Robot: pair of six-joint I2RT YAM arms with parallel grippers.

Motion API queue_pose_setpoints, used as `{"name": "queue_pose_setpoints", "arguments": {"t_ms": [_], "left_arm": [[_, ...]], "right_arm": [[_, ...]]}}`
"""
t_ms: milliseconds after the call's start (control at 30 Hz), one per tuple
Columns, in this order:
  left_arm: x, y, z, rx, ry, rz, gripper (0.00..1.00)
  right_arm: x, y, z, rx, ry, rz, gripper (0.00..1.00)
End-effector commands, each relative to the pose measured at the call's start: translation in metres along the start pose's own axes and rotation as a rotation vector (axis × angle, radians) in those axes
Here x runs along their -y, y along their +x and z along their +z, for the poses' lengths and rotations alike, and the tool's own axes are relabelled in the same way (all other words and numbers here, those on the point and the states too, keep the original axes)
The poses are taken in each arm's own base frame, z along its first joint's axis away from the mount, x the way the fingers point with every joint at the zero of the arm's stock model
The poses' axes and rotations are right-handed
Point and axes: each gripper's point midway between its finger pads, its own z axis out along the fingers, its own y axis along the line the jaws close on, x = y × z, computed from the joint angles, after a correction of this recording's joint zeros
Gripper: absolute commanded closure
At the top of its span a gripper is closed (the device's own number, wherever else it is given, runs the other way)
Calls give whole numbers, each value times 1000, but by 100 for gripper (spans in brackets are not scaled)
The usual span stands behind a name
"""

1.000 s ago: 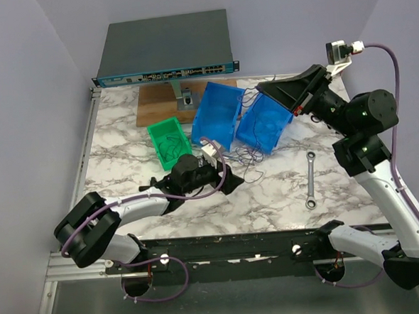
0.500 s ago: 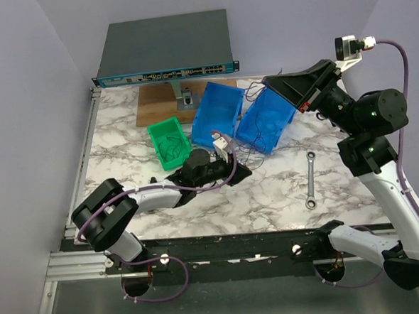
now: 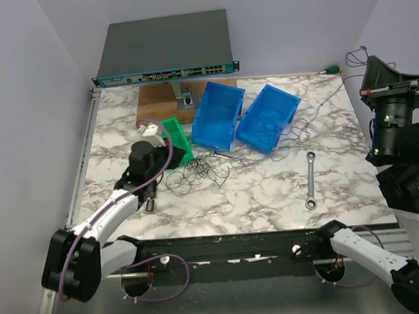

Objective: Untangle the cables

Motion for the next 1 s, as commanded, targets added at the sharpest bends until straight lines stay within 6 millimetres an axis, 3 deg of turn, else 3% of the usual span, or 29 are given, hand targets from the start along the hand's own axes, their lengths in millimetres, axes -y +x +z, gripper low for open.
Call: {"name": "queue_pose_setpoints", "arguments": {"t_ms": [0, 100, 133, 233, 300, 400, 567, 633, 833, 967], "left_arm": [[-89, 22, -49, 25, -341, -153, 100], [-105, 16, -65, 115, -415, -179, 100], [-99, 13, -66, 136, -383, -158, 100], [-56, -1, -61, 171, -134, -46, 100], [-35, -3, -61, 187, -14, -4, 82], [-19, 0, -60, 189, 69, 25, 39], [10, 2, -56, 193, 170, 112, 7], [26, 6, -51, 183, 209, 150, 1], [97, 10, -23, 167, 341, 216, 1], [130, -13, -1, 222, 357, 249, 1]], "right_arm": [[111, -4, -10, 91, 544, -417, 99], [118, 5, -11, 67, 553, -448, 99], [113, 16, -10, 29, 497, -428, 99], [90, 47, -4, -92, 318, -347, 99], [74, 62, -2, -152, 226, -304, 99], [48, 75, 1, -220, 105, -241, 99], [-14, 103, -5, -389, -168, -85, 99], [-41, 111, -7, -458, -271, -20, 99], [-123, 120, -15, -667, -556, 197, 99], [-148, 111, -20, -700, -641, 313, 99]]}}
